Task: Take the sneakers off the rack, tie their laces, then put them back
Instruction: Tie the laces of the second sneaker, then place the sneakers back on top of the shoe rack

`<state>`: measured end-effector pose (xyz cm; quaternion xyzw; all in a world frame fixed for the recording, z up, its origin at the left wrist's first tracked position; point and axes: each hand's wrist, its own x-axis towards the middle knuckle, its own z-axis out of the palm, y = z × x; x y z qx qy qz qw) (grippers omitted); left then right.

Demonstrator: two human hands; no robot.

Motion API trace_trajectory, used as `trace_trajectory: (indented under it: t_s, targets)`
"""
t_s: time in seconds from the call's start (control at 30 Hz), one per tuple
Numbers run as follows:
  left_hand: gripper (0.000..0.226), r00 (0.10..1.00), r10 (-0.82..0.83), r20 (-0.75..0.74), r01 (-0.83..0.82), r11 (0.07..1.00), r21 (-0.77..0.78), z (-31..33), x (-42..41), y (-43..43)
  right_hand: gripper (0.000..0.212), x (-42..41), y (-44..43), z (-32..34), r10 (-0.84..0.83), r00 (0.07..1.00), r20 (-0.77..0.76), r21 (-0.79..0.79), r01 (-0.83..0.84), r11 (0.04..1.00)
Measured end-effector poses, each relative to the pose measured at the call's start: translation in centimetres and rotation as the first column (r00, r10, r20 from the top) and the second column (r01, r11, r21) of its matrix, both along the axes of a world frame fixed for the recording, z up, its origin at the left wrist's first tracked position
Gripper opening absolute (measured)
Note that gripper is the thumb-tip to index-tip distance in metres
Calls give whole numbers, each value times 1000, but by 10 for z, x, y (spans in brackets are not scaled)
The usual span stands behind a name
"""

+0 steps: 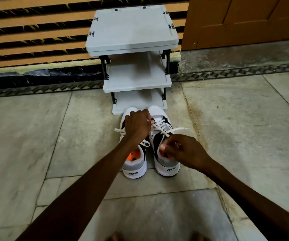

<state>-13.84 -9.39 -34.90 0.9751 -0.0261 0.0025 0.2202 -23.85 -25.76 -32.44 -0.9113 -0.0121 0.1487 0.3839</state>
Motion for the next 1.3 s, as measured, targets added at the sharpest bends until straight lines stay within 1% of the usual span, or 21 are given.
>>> trace_trajectory:
  t_s: [0.03,0.07,0.1,0.13,0.17,0.2,0.27,0.37,0.43,0.5,0.6,0.63,0.67,0.77,0.8,0.97,1.1,1.23,1.3]
  targets:
    - [13,1000,0,13,0,1000,0,3,-7,7,47,-3,3,3,102,994,-38,-110,-105,988]
    - [14,1000,2,28,-2,1000,0,5,-16,12,52,-5,7,6,202,978,-59,-245,-211,946]
    - [13,999,2,39,-3,1000,9,7,-25,17,54,-7,11,6,290,955,-52,-385,-288,877]
    - [13,999,-1,43,0,1000,31,8,-37,22,53,-10,17,7,346,938,-26,-491,-314,813]
    - [15,999,-8,43,5,998,63,10,-47,25,47,-11,22,6,363,931,19,-549,-294,782]
    - [18,999,-16,40,12,994,105,11,-58,28,37,-13,26,5,357,932,63,-571,-260,779]
    - [24,999,-32,37,24,982,189,16,-75,33,19,-14,34,3,338,934,119,-574,-213,791]
    - [29,999,-44,7,41,966,255,22,-96,44,9,-17,45,2,348,926,142,-559,-215,801]
    - [30,995,-82,-48,92,958,270,22,-107,52,6,-20,48,-2,326,931,167,-568,-179,803]
    - [35,981,-144,-130,175,946,274,20,-116,59,12,-25,51,-7,316,928,196,-606,-138,783]
    - [53,929,-289,-233,354,880,317,14,-127,65,41,-34,50,-14,334,927,172,-665,-141,733]
    - [58,912,-319,-256,394,856,335,12,-130,64,43,-36,49,-15,329,927,179,-667,-132,733]
    - [56,907,-334,-255,409,841,353,9,-133,63,41,-37,48,-17,318,928,195,-663,-114,740]
    - [31,934,-336,-118,355,855,377,6,-137,59,35,-37,45,-12,296,921,254,-630,-75,773]
    - [27,939,-337,-73,339,863,374,9,-136,58,36,-36,44,-8,289,916,280,-613,-61,788]
    - [29,947,-318,46,286,900,329,46,-117,56,35,-20,38,31,269,865,424,-556,14,831]
    - [21,950,-294,101,241,901,360,87,-100,52,45,-10,34,75,328,841,430,-577,-23,816]
    - [15,942,-308,130,241,895,376,140,-100,48,40,-7,27,124,363,800,478,-576,-27,817]
    - [12,931,-333,152,256,888,383,166,-106,48,36,-11,25,148,398,776,490,-575,-56,816]
